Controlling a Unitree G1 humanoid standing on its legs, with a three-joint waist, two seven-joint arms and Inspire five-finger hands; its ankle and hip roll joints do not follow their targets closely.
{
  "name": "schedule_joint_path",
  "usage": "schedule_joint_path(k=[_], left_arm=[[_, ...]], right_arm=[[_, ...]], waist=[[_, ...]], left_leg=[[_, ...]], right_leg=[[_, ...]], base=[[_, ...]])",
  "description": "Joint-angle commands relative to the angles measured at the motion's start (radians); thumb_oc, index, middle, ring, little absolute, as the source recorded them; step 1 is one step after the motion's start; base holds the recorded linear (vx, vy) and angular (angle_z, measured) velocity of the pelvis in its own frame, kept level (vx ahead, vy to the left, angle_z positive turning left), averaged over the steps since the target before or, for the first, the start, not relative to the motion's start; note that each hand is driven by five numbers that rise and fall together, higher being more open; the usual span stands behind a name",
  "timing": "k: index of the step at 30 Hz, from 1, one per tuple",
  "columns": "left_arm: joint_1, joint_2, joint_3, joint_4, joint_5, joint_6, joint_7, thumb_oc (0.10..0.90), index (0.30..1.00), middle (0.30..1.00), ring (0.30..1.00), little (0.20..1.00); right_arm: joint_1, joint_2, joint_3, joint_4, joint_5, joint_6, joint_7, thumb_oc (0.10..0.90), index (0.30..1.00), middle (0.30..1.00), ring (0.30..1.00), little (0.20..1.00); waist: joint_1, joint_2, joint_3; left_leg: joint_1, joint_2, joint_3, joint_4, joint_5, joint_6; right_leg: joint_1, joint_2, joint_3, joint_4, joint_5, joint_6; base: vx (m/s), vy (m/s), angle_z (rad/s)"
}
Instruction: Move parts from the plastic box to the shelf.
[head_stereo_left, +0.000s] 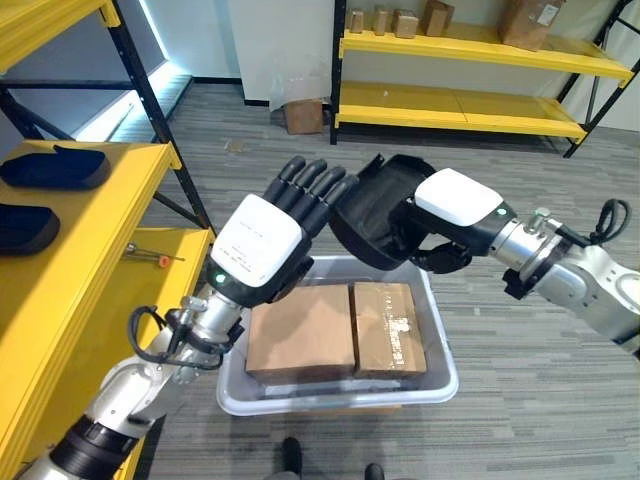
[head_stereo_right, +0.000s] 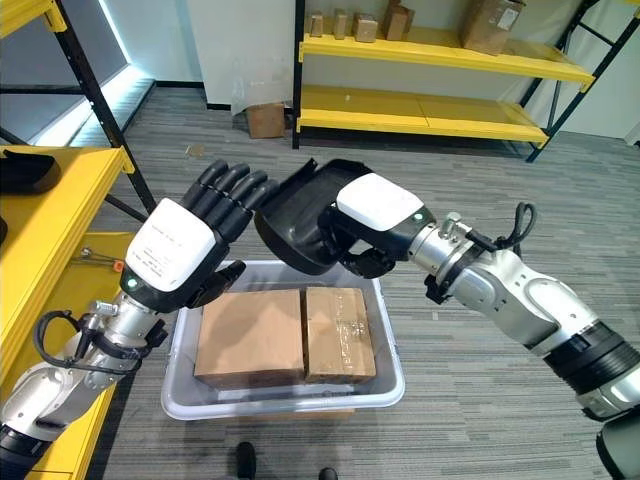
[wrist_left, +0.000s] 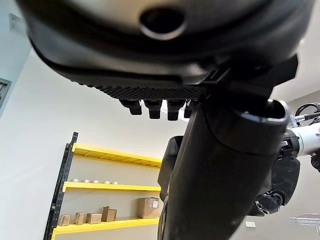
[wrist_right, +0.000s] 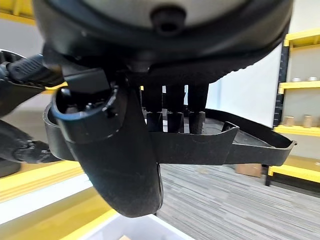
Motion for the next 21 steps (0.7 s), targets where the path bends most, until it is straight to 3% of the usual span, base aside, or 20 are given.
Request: schedule_joint_path(k=[1, 21], left_arm=[[-0.032, 0.005, -0.012, -0.037, -0.052, 0.001, 0.031, 0.9, 1.0, 1.0, 1.0, 1.0], [-0.091, 0.004, -0.068, -0.039, -0.054, -0.001, 0.009, 0.9, 1.0, 1.0, 1.0, 1.0]], right_arm=[[-0.087, 0.038, -0.08, 0.024, 0.065, 0.006, -0.11, 0.4, 0.3, 0.3, 0.3, 0.3], [-0.18, 0.057, -0.001, 0.012, 0.068, 0.001, -0.083, 0.4, 0.3, 0.3, 0.3, 0.3]], waist=[[0.019, -0.017, -0.168], [0.018, -0.023, -0.167]], left_leg=[[0.062, 0.149, -0.011, -0.009, -0.107, -0.081], [0.063, 0.15, -0.009, -0.009, -0.106, -0.081]], right_leg=[[-0.037, -0.104, -0.036, 0.028, -0.027, 0.08], [-0.04, -0.103, -0.028, 0.026, -0.027, 0.077]], base=[[0.0, 0.0, 0.0], [0.0, 0.0, 0.0]])
